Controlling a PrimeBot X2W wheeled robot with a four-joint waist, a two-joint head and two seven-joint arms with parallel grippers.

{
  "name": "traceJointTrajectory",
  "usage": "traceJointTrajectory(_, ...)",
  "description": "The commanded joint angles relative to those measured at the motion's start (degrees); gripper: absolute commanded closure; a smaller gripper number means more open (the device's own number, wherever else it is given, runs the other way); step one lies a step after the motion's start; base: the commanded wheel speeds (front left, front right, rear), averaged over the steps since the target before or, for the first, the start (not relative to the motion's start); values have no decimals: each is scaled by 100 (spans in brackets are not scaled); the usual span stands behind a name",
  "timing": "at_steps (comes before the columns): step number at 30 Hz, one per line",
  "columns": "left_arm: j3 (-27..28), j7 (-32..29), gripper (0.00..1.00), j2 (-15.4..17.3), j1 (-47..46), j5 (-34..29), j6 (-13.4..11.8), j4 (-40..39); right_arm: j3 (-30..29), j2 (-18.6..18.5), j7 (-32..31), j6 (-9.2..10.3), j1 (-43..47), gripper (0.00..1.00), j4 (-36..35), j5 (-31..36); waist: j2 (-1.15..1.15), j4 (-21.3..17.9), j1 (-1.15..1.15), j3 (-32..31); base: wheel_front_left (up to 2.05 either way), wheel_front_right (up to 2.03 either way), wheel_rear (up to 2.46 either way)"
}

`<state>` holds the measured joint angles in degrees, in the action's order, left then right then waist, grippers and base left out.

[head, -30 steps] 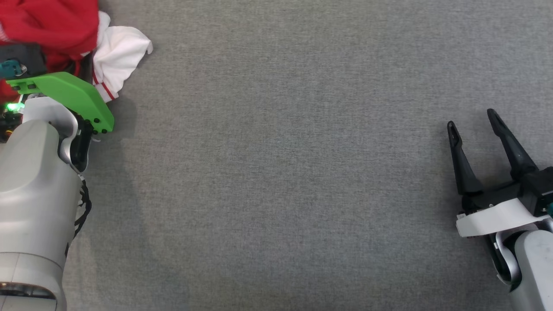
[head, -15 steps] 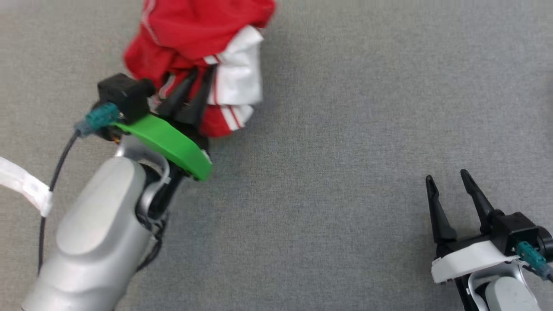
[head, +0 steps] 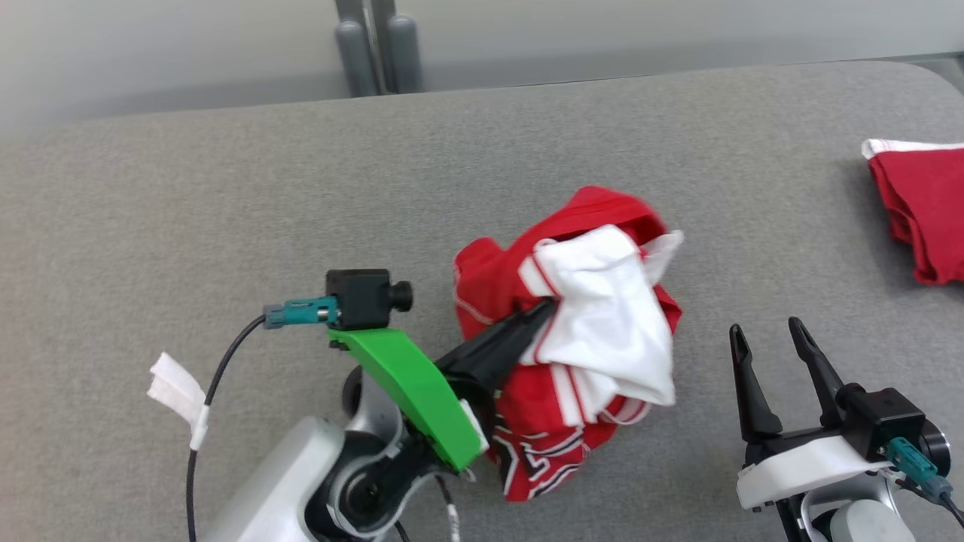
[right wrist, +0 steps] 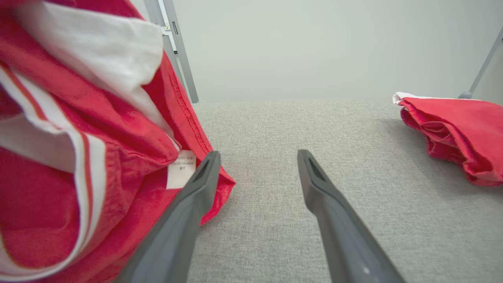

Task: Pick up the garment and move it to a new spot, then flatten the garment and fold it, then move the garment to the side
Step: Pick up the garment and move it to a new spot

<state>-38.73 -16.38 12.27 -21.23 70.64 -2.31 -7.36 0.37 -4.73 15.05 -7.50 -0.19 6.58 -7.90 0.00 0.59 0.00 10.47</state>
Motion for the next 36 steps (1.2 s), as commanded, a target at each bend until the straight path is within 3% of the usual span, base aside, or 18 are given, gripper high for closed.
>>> traceJointTrajectory(1,138,19,100,117,-36,-28,-58,334,-2,12,17,3,73,0,20,-30,0,-530,0,-30,0,0,0)
traceJointTrajectory(4,334,35,100,51,-190,184,-61,1787,55,68,17,2,83,0,94,-49,0,-818,0,-41,0,0,0)
traceJointTrajectory(7,536,462,98,99,-407,-45,-98,3009,81,98,17,2,97,0,130,-56,0,-1007,0,-50,0,0,0)
traceJointTrajectory(9,583,962,56,143,-501,-354,-145,3654,82,116,17,2,130,0,147,-47,0,-1085,0,-81,0,0,0)
traceJointTrajectory(10,588,1174,0,80,-518,-428,-80,3892,44,119,17,2,159,0,149,-45,0,-1094,0,-108,0,0,0)
traceJointTrajectory(15,244,2461,0,223,-586,-1418,93,4226,-168,121,17,2,415,0,133,5,0,-923,0,-335,0,0,0)
traceJointTrajectory(18,232,3085,0,323,-304,-2094,-233,3935,-282,106,17,2,607,0,89,66,0,-722,0,-598,0,0,0)
traceJointTrajectory(20,451,3155,0,305,99,-2258,-438,3547,-375,84,17,2,731,0,8,91,0,-573,0,-777,0,0,0)
traceJointTrajectory(22,750,3156,0,478,477,-2742,-730,3037,-407,59,17,2,828,0,-88,114,0,-427,0,-949,0,0,0)
traceJointTrajectory(26,1433,3154,0,519,1545,-3600,-1099,2099,-436,-28,17,2,1002,0,-313,173,0,-114,0,-1127,0,0,0)
traceJointTrajectory(30,2137,3155,0,362,2570,-4216,-965,1442,-427,-92,17,2,1085,0,-384,231,0,84,0,-1266,0,0,0)
traceJointTrajectory(36,3016,3157,0,71,3579,-4711,-332,1170,-498,-40,16,2,1182,0,-338,218,0,352,0,-1435,0,0,0)
